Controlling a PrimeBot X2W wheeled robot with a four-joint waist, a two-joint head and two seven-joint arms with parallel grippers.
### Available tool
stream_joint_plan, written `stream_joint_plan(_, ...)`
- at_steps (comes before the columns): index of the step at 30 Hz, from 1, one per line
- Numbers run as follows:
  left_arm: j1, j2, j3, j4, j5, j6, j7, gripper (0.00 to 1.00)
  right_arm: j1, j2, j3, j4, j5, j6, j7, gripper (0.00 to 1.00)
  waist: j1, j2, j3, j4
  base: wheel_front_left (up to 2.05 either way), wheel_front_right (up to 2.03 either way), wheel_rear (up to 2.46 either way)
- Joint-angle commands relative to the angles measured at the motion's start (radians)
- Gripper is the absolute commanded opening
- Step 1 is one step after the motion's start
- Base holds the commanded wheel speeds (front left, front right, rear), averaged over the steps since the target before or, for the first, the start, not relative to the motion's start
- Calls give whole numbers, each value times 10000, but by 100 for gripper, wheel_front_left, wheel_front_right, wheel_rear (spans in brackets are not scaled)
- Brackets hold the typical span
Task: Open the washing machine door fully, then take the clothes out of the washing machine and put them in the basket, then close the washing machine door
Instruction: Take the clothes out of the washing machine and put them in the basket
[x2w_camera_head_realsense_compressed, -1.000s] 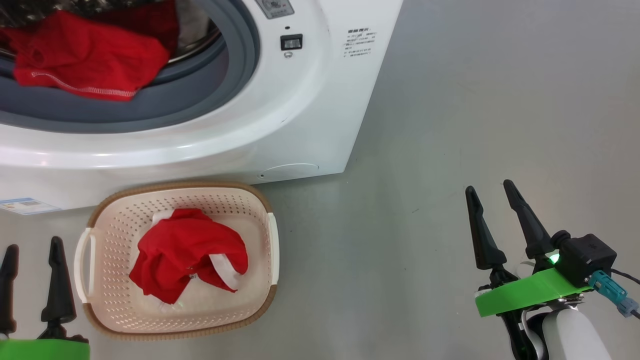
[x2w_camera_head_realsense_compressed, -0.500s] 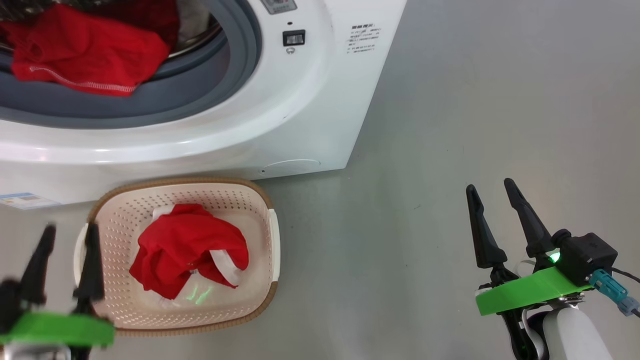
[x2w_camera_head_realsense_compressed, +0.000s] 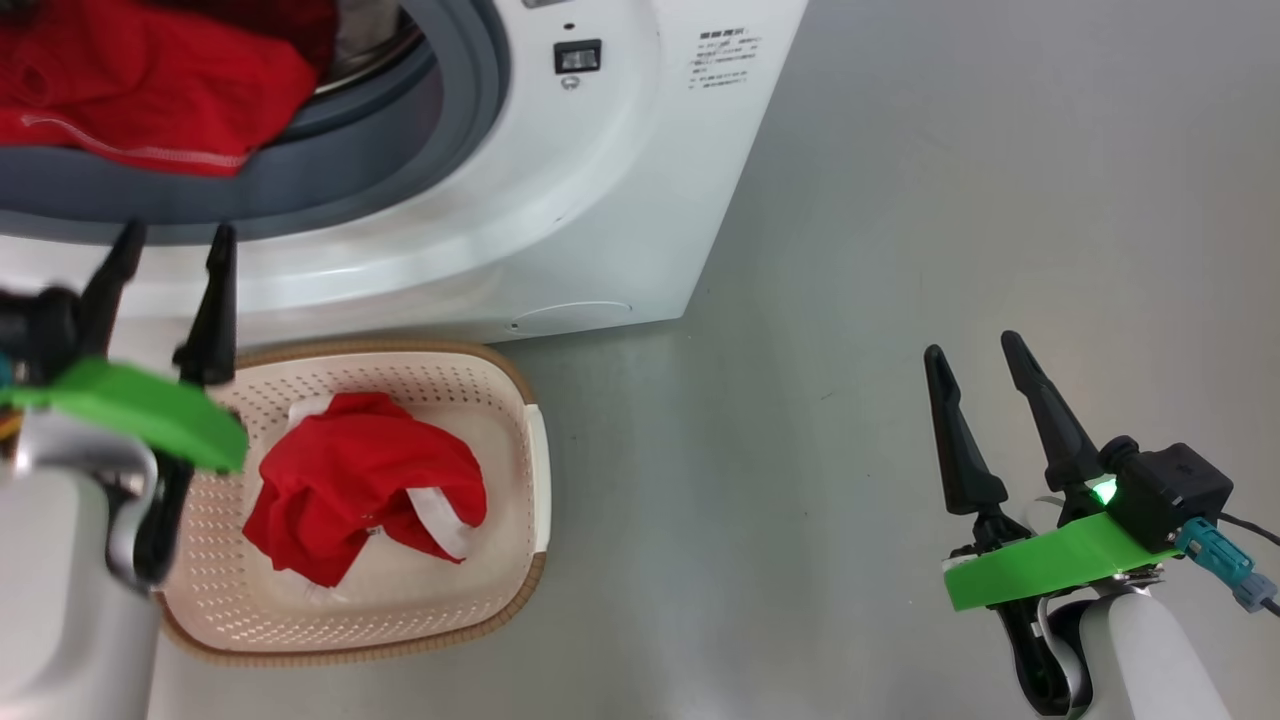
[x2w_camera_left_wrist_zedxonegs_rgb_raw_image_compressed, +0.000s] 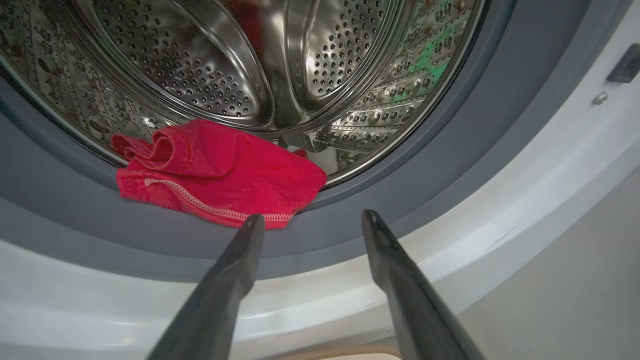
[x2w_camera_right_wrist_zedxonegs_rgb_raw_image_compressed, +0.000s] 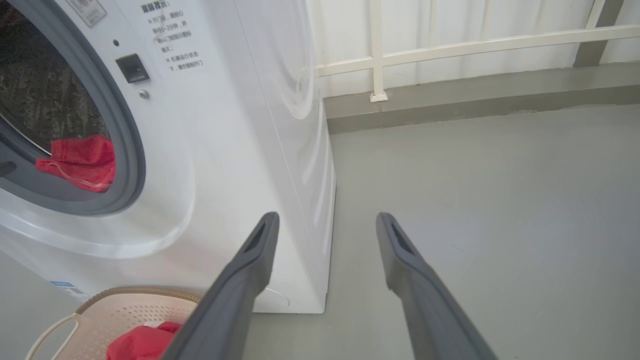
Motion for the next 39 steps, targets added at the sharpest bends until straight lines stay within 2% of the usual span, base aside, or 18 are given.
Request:
stream_joint_plan(1, -412, 434, 253, -67, 124, 105, 113, 100, -73, 22, 287, -227, 80, 16, -48, 100, 0, 0, 23, -38, 0, 0, 0)
stream_joint_plan(11, -2734, 572, -505, 2094, 592, 67, 1232, 100, -209, 22, 456, -236, 183, 16, -48, 100, 0, 0, 212, -233, 0, 0, 0)
stream_joint_plan(21, -4448, 556, -1333, 4328, 965, 1, 1712, 100, -355, 22, 684, -275, 315, 16, -48, 100, 0, 0, 459, -449, 0, 0, 0)
stream_joint_plan(30, -5584, 751, -1905, 6045, 1240, -27, 1735, 100, -565, 22, 1008, -339, 475, 16, -48, 100, 0, 0, 819, -800, 0, 0, 0)
stream_joint_plan(39, -6217, 969, -1998, 7230, 1175, -34, 1382, 100, -603, 22, 1101, -429, 596, 16, -48, 100, 0, 0, 1145, -1125, 0, 0, 0)
